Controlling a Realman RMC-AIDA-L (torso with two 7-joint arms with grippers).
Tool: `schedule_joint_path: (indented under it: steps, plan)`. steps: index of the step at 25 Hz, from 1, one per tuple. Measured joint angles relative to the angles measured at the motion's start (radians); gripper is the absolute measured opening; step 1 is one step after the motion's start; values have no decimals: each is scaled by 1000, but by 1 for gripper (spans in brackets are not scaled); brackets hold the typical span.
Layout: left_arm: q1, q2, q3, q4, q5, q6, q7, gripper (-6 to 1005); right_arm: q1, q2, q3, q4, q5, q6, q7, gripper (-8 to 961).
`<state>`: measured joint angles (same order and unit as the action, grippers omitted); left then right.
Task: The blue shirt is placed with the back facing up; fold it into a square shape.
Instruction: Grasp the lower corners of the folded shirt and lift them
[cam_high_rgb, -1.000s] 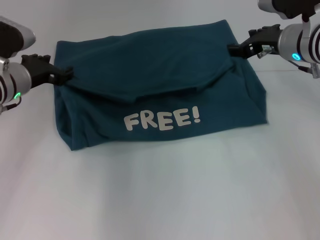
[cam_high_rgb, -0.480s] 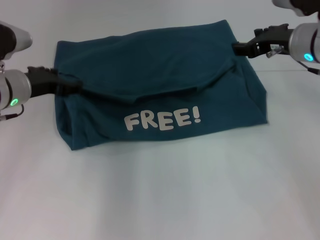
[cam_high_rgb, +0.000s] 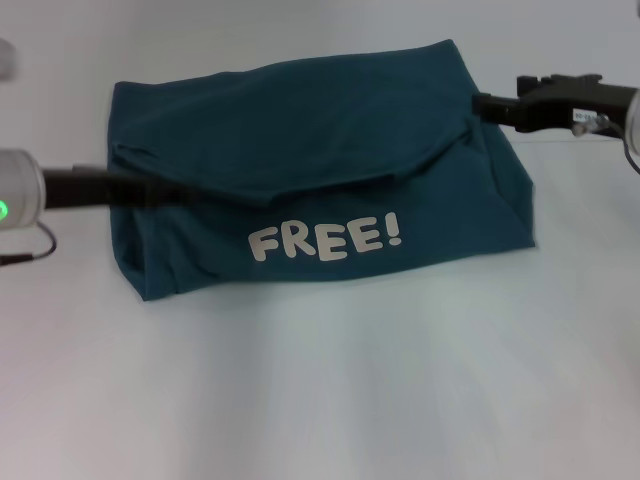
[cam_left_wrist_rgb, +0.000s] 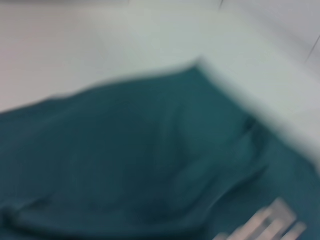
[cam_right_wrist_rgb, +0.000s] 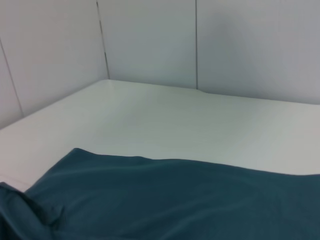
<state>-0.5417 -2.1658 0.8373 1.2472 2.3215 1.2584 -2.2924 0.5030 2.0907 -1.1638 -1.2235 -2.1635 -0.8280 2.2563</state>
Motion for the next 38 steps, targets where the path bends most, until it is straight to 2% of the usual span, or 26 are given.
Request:
schedule_joint_path:
  steps: [3, 5, 7, 8, 9, 16, 17, 19, 24, 29, 34, 38]
  plan:
    - [39, 0, -67, -15, -244, 46, 55, 707, -30, 1, 1, 7, 52, -7, -39, 704]
    - [81, -2, -111, -56, -463, 96, 177, 690, -55, 2, 1, 15, 94, -10, -74, 704]
    - [105, -4, -121, -82, -580, 117, 251, 613, -72, 3, 1, 25, 130, -11, -103, 703]
    - [105, -4, -121, -82, -580, 117, 251, 574, -82, 2, 1, 33, 151, -13, -123, 703]
    - [119, -6, -115, -101, -638, 111, 281, 536, -91, 2, 4, 43, 177, -18, -147, 703]
    - [127, -7, -108, -145, -547, 74, 398, 379, -147, 1, 40, 42, 270, -141, -244, 703]
    - [137, -8, -114, -183, -534, 35, 505, 359, -155, 1, 55, 38, 276, -167, -246, 703]
    - [147, -9, -122, -209, -527, 22, 595, 307, -170, 3, 77, 37, 289, -202, -257, 704]
    - [158, -6, -140, -248, -497, -23, 668, 395, -220, 6, 86, 57, 385, -222, -318, 704]
    - [140, -4, -108, -263, -343, -100, 592, 483, -216, 7, 66, 75, 407, -192, -328, 703]
    - [124, -7, -33, -277, -254, -199, 564, 497, -194, 8, 23, 78, 405, -143, -330, 703]
    - [88, -1, -28, -296, -138, -222, 490, 499, -182, 7, 4, 88, 402, -109, -332, 704]
